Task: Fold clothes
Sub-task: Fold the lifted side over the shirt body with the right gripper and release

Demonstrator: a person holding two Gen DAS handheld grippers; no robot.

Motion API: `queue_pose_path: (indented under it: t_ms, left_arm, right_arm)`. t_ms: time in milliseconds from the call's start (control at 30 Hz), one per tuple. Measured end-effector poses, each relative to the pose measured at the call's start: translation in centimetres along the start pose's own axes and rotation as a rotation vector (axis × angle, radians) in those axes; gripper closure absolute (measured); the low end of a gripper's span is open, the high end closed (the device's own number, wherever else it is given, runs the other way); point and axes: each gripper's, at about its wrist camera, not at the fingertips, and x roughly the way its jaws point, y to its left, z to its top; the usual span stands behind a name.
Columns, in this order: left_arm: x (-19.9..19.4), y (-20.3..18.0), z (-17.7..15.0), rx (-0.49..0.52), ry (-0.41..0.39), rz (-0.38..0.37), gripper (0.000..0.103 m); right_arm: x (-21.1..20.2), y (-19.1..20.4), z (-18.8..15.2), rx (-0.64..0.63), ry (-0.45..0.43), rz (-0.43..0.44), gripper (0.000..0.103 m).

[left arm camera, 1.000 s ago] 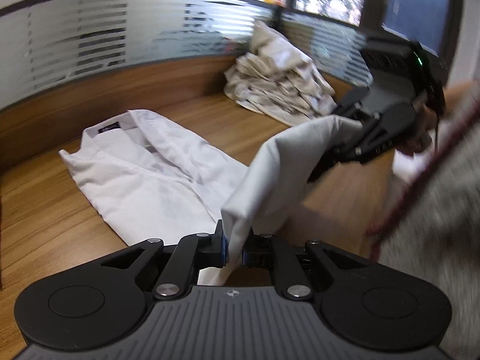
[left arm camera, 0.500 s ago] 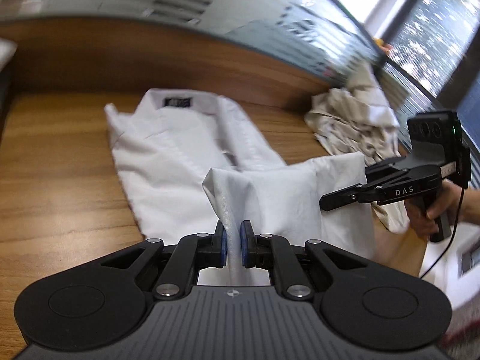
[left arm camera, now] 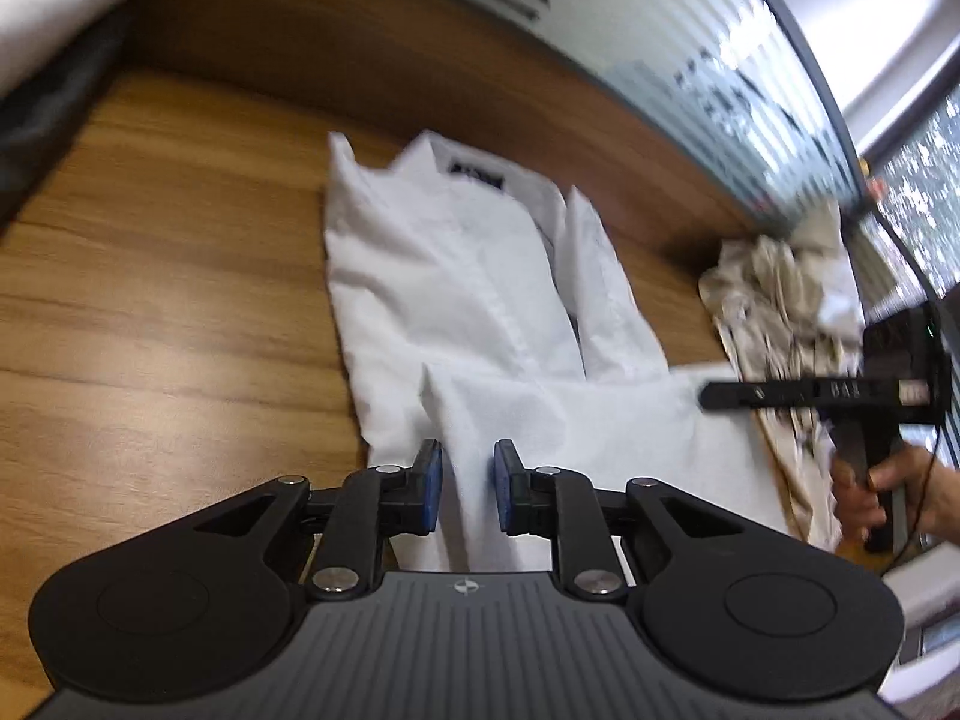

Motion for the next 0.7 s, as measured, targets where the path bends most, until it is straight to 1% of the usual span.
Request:
queue_pose_path:
  t_ms: [100, 167, 233, 300, 433, 500, 533, 600, 633, 700]
  left_arm:
    - [-2.2, -0.8, 0.7, 0.015, -0.068, 0.028, 0.084]
    - [-3.2, -1.6, 1.1, 0.029, -0.092, 0.037, 0.084]
    - [-3.6, -2.6, 1.4, 0.055, -0.087, 0.033, 0.084]
    - [-3.2, -3.7, 1.4, 0.079, -0.053, 0.022, 0.084]
    - [-1.3, -5.4, 1.3, 0.105, 0.047, -0.005, 0.084]
    - [-0.1, -6.1, 1.3, 0.111, 0.096, -0.023, 0.084]
    - [0.4, -6.5, 1.4, 0.117, 0.117, -0.028, 0.083]
    - [1.5, -7.3, 1.7, 0.135, 0.156, -0.033, 0.076]
    - [1.9, -7.7, 1.9, 0.141, 0.172, -0.039, 0.074]
    - [2.6, -8.5, 2.6, 0.147, 0.198, -0.067, 0.06]
  right_arm:
    - [-2.1, 0.7, -0.1, -0.022, -0.043, -0.062, 0.055]
    - [-4.0, 1.1, -0.5, -0.026, -0.078, -0.043, 0.055]
    - [-5.7, 1.4, -1.3, -0.016, -0.095, -0.013, 0.055]
    - [-7.1, 1.5, -2.5, -0.02, -0.092, 0.023, 0.054]
    - [-8.1, 1.4, -5.3, -0.054, -0.024, 0.085, 0.052]
    - [-8.1, 1.4, -6.8, -0.086, 0.019, 0.098, 0.051]
    - [-8.0, 1.5, -7.5, -0.111, 0.033, 0.105, 0.051]
    - [-7.8, 1.7, -8.9, -0.158, 0.056, 0.116, 0.05]
    - [-7.6, 1.8, -9.4, -0.18, 0.067, 0.119, 0.05]
    - [-7.1, 1.9, -10.3, -0.227, 0.077, 0.133, 0.05]
